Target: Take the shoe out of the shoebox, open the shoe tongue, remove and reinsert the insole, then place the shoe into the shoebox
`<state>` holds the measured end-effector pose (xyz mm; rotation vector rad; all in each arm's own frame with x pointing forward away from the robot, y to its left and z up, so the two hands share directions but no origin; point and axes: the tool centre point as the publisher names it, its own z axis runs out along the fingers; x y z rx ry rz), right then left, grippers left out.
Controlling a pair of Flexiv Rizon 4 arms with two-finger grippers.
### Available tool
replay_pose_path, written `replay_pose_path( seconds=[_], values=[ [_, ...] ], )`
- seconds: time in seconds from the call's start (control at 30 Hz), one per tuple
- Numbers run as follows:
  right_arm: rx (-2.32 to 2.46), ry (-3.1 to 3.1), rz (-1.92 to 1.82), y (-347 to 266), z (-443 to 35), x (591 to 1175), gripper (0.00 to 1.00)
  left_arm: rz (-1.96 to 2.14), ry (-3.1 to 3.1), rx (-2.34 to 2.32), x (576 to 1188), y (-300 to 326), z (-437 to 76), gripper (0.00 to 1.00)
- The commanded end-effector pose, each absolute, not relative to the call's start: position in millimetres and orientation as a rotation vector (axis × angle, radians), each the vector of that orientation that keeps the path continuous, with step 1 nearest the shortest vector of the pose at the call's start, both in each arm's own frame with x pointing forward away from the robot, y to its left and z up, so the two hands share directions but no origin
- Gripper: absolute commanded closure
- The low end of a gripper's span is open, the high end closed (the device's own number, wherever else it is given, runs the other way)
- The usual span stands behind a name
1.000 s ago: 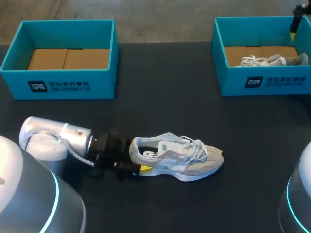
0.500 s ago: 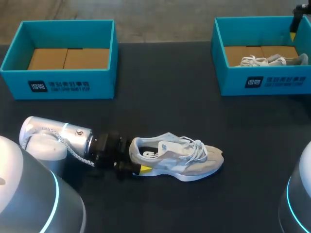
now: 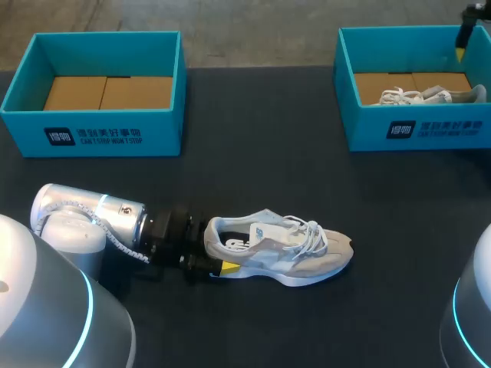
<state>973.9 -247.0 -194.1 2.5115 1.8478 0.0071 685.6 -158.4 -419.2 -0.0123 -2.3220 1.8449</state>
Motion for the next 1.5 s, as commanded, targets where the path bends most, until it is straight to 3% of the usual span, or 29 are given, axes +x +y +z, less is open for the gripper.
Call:
replay_pose_path(
  seconds=[0.03, 0.87, 1.5],
  values=[
    [2.508, 1.802, -0.048, -227.9, -191.1, 965.7, 0.0, 1.844, -2.322, -0.013, 683.8, -159.5, -422.0, 1.0],
    [2.469, 1.732, 0.027, -96.2, -193.3, 878.4, 0.0, 1.844, -2.322, -0.013, 683.8, -159.5, -422.0, 1.0],
    [2.508, 1.757, 0.062, -91.1, -193.3, 874.8, 0.0, 1.844, -2.322, -0.013, 683.8, -159.5, -422.0, 1.0]
  ],
)
